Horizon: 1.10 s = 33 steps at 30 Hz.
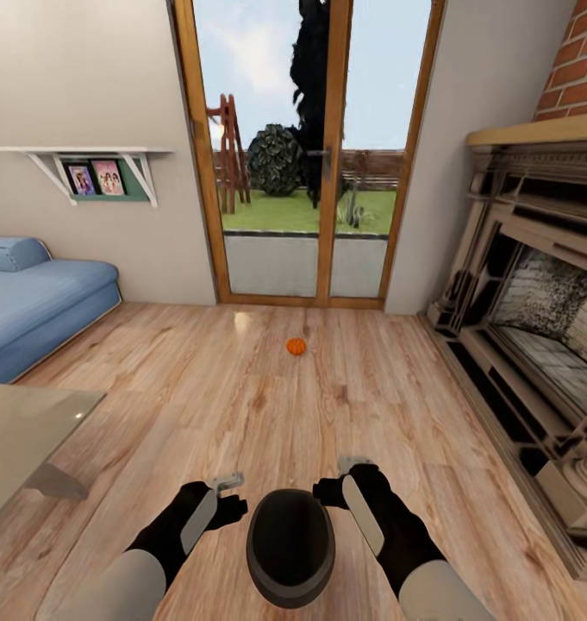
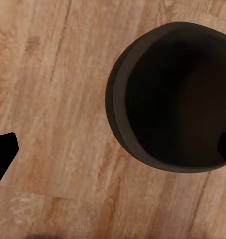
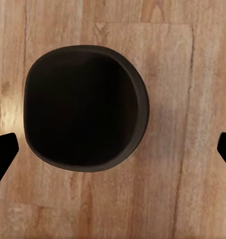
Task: Place each of the two pumpkins and all three candles from the living room inside a cabinet in the living room (use any cabinet), then make sure every cabinet is closed, and position the cauldron so it is next to a table in the living room.
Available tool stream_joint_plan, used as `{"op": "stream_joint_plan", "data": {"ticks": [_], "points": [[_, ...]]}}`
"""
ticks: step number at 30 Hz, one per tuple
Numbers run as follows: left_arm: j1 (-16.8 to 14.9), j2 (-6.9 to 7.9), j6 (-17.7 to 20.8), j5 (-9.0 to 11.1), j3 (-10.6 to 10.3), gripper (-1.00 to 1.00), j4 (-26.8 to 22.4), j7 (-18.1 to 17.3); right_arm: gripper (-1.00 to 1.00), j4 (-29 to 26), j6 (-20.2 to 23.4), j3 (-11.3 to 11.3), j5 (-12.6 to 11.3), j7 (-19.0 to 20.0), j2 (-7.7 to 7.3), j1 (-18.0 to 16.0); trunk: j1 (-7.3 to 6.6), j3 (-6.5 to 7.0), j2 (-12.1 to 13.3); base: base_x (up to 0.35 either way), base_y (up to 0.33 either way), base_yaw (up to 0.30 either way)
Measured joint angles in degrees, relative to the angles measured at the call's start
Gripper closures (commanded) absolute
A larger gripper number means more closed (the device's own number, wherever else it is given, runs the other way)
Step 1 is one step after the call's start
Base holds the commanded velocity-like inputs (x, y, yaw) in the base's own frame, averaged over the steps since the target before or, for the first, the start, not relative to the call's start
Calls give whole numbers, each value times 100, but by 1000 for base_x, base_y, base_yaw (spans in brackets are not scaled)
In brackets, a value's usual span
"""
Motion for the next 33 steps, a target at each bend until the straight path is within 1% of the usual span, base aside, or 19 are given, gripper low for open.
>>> {"op": "stream_joint_plan", "data": {"ticks": [9,14,16,18,21,25,33], "points": [[0,-38,-59,12,1,-100,12,1,-100,52,9,5,-12,5,0,-68,198,-162,-361,0,0,0],[0,-96,-78,9,-4,-100,12,-4,-100,127,1,5,-6,7,0,-75,308,-251,-562,0,0,0],[0,-163,-89,7,-9,-100,12,-7,-100,137,-6,5,-4,7,0,-77,351,-287,-642,0,0,0],[0,-198,-92,2,-11,-100,12,-7,-100,139,-7,5,-4,7,0,-77,395,-323,-722,0,0,0],[0,-233,-239,-1,-24,-100,12,-5,-100,154,-21,5,-4,4,0,-77,461,-377,-842,0,0,0],[0,-245,-325,1,-29,-100,12,-4,-100,257,-39,0,8,7,0,-77,549,-449,-1003,0,0,0],[0,-241,-347,11,2,-100,12,-8,-100,299,-49,-1,14,8,0,-79,725,-593,-1324,0,0,0]]}}
